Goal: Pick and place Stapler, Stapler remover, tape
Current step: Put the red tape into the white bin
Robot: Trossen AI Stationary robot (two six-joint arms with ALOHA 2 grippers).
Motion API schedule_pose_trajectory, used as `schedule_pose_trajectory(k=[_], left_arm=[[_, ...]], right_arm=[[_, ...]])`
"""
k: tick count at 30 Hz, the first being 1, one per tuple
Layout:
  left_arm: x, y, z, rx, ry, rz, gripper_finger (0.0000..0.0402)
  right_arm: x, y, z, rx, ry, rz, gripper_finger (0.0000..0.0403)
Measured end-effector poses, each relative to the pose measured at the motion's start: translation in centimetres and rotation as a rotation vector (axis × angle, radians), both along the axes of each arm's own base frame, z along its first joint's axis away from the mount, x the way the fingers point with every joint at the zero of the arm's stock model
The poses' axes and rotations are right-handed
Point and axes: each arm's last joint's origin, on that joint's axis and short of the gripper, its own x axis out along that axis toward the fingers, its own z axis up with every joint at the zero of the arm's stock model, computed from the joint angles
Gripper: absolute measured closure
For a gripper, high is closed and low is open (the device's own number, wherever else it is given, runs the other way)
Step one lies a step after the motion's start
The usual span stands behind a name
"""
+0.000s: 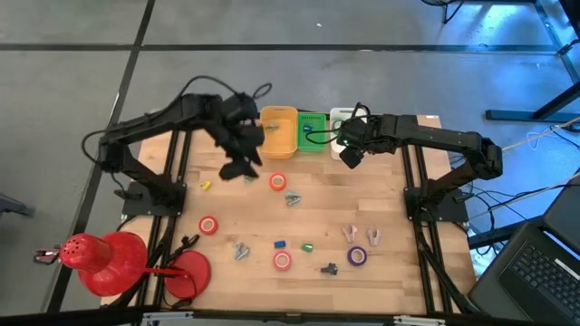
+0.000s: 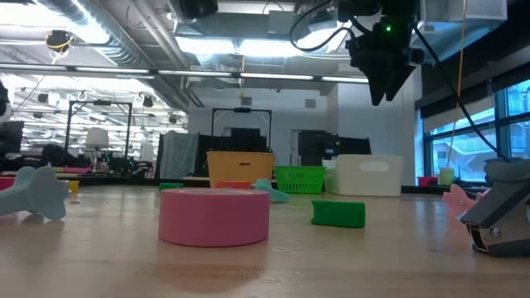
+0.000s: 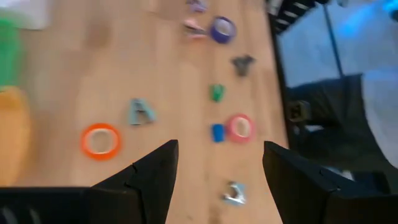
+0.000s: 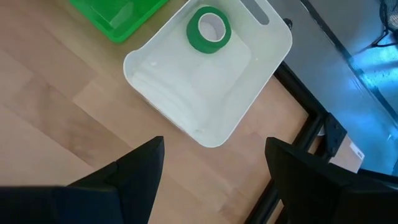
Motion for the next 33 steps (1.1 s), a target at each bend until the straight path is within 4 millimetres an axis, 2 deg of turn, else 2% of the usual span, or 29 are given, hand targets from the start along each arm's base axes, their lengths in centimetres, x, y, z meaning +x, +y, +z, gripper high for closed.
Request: schedule_pose_trajectory(k=[5, 9, 12, 16, 23, 28, 33], left_arm=[[0.8, -4.4, -0.4, 0.028, -0.029, -0.077, 0.0178], [0.7, -7.2, -2.4, 0.046, -0.085, -0.078, 0.0179], [-0.2, -8.3, -4.6, 0.038, -0.112, -0.007, 0.0183], [-2.6, -8.8, -8.7, -0.014, -0.091, 0.118, 0.0193], [-7.8, -8.4, -15.4, -0.064, 0.105, 0.316, 0.0205], [-10.8, -8.1, -17.6, -0.128, 0.327, 0.348, 0.0206], [-12.3, -8.1, -18.1, -0.063, 0.428, 0.316, 0.0206]], right_arm=[[0.0, 0.8, 0.2, 0.002, -0.021, 0.007, 0.0122], [-0.3, 2.0, 0.8, 0.004, -0.048, 0.03, 0.0122], [-0.9, 2.9, 1.5, 0.003, -0.077, 0.051, 0.0122], [-1.6, 4.2, 2.4, 0.001, -0.141, 0.075, 0.0122], [-2.4, 5.0, 3.3, -0.013, -0.206, 0.067, 0.0122], [-2.4, 5.0, 3.4, -0.013, -0.215, 0.067, 0.0122], [-2.3, 5.0, 3.4, -0.015, -0.226, 0.067, 0.0122]])
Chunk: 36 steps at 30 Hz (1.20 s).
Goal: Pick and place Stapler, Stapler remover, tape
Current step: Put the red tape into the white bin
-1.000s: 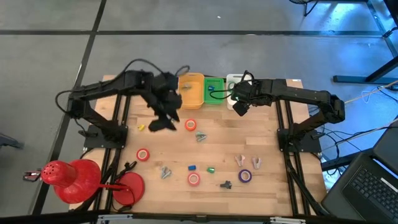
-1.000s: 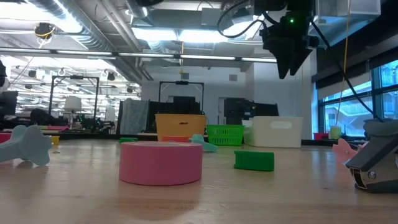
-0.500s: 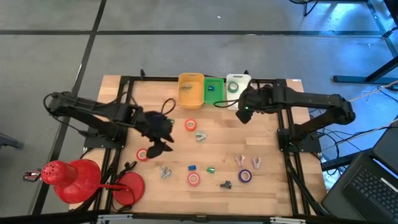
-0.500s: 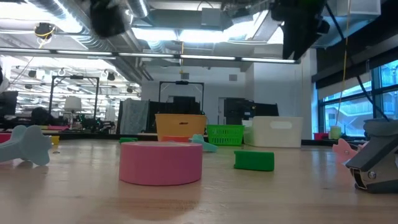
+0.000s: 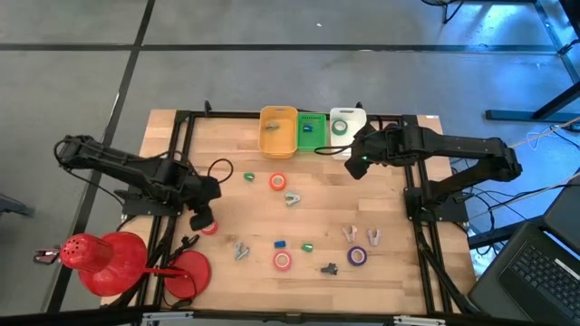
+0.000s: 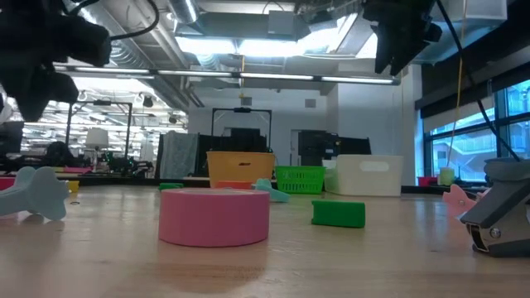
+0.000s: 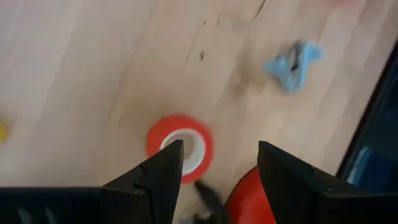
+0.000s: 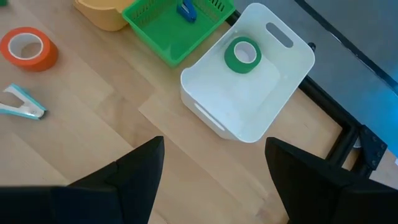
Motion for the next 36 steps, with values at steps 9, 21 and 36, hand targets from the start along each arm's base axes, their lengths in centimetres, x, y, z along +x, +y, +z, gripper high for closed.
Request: schedule_pose_trajectory(k=[9, 21, 36], left_arm=[[-0.5, -0.4, -0.5, 0.205, 0.034, -0.1, 0.0206], [0.8, -1.6, -2.6, 0.249, 0.188, -0.181, 0.0206], [3.0, -2.4, -5.7, 0.274, 0.322, -0.246, 0.0206]], right_arm=[[0.0, 0.0, 0.0, -0.003, 0.001, -0.001, 0.0122], [0.1, -0.2, 0.1, -0.074, 0.0, -0.003, 0.0122], [0.1, -0.2, 0.1, -0.076, 0.001, 0.002, 0.0122]])
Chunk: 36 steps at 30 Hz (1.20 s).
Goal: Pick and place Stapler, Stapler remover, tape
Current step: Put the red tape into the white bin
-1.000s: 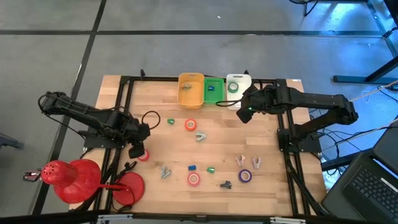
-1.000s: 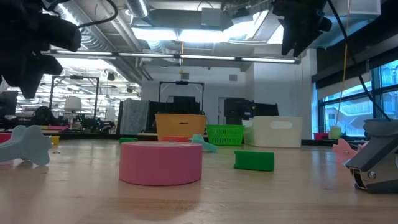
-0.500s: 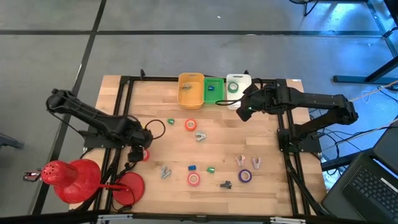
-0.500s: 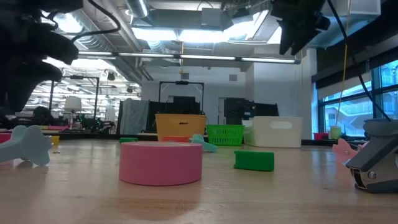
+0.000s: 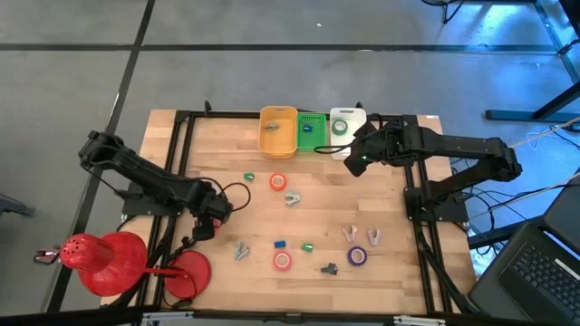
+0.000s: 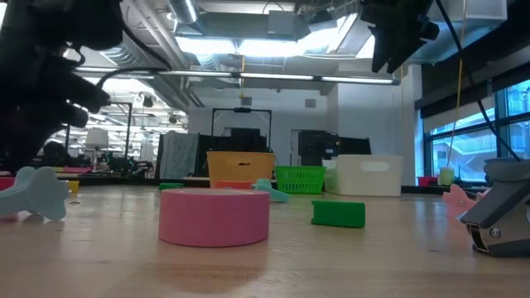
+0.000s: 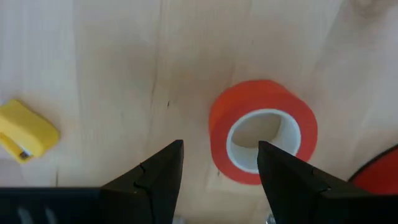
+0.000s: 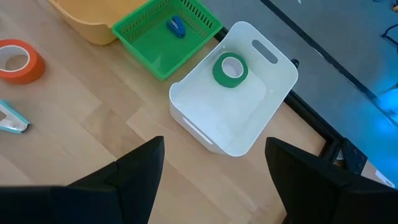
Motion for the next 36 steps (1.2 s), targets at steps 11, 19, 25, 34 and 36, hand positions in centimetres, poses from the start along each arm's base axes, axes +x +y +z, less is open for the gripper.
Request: schedule_pose_trajectory(k=[11, 19, 25, 34, 36], left_arm=[[1.0, -0.3, -2.3, 0.041, 0.095, -0.014, 0.0218], [1.4, -0.4, -3.1, 0.051, 0.112, 0.002, 0.0367], [1.9, -0.3, -1.5, -0.023, -0.049, 0.075, 0.0369], [3.3, 1.5, 2.9, -0.017, -0.529, 0.258, 0.0369], [3.8, 2.2, 3.9, -0.005, -0.646, 0.293, 0.0369]], right_arm=[[0.0, 0.0, 0.0, -0.005, 0.017, 0.017, 0.0122], [0.0, 0.0, 0.0, -0.005, 0.018, 0.018, 0.0122], [0.0, 0.0, 0.0, -0.005, 0.017, 0.018, 0.0122], [0.6, 0.0, 0.2, -0.012, -0.038, 0.052, 0.0122], [1.0, 0.0, 0.4, -0.003, -0.068, 0.083, 0.0122]])
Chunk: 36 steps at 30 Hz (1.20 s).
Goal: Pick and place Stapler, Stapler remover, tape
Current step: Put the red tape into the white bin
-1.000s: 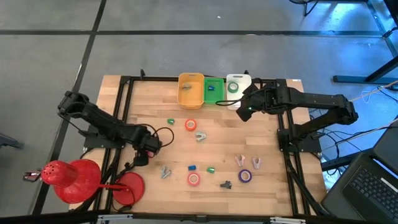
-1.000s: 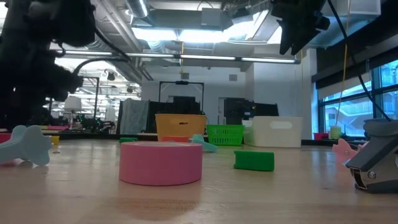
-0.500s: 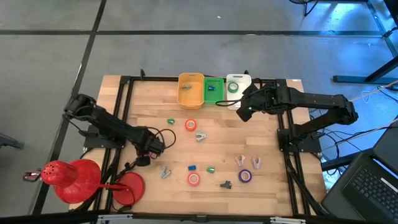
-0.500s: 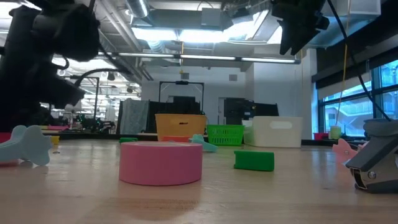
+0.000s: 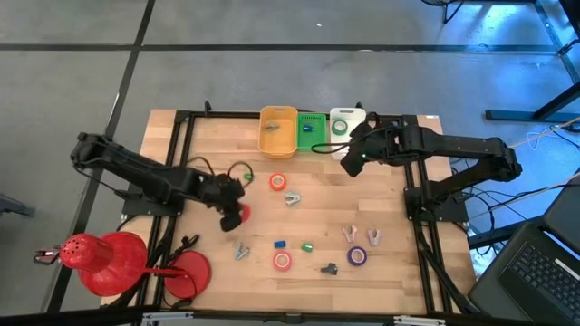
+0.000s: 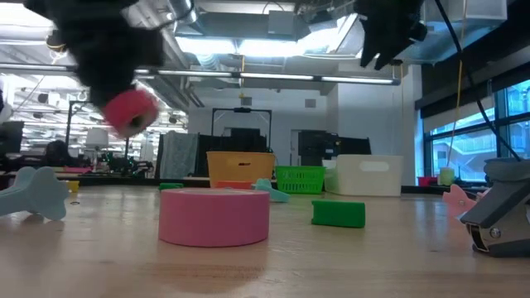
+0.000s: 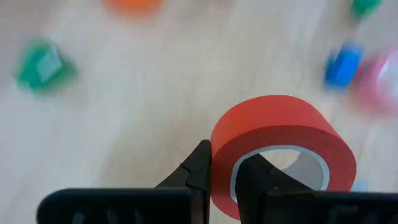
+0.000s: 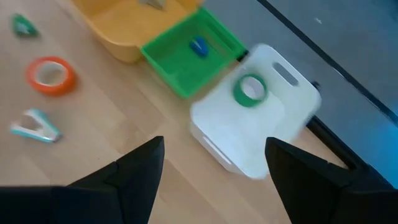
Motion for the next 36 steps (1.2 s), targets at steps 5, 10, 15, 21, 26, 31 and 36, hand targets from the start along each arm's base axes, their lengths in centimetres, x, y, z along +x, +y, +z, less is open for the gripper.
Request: schedule_pose_trajectory(k=[5, 10, 15, 21, 26, 31, 36], left_arm=[[1.9, 2.3, 2.5, 0.057, -0.303, 0.063, 0.0369], [3.7, 5.4, 4.3, 0.119, -0.559, 0.093, 0.0369], [5.1, 8.9, 5.2, 0.14, -0.763, 0.103, 0.0369], [6.6, 12.2, 5.7, 0.09, -1.065, 0.08, 0.0369], [7.9, 13.3, 5.1, 0.05, -1.144, 0.067, 0.0369], [9.6, 13.6, 5.9, 0.039, -1.164, 0.0, 0.0369], [10.9, 13.9, 7.4, 0.062, -1.197, -0.061, 0.0369]], right_arm=[[1.1, 0.1, 0.5, 0.016, -0.094, 0.084, 0.0122], [2.3, 0.4, 1.2, 0.055, -0.209, 0.212, 0.0122], [3.5, 0.8, 2.3, 0.132, -0.358, 0.38, 0.0122], [4.8, 1.3, 4.1, 0.199, -0.596, 0.568, 0.0122], [5.1, 1.3, 4.9, 0.175, -0.675, 0.582, 0.0122], [5.7, 1.3, 4.6, 0.177, -0.678, 0.58, 0.0122], [5.8, 1.3, 4.4, 0.175, -0.671, 0.575, 0.0122]])
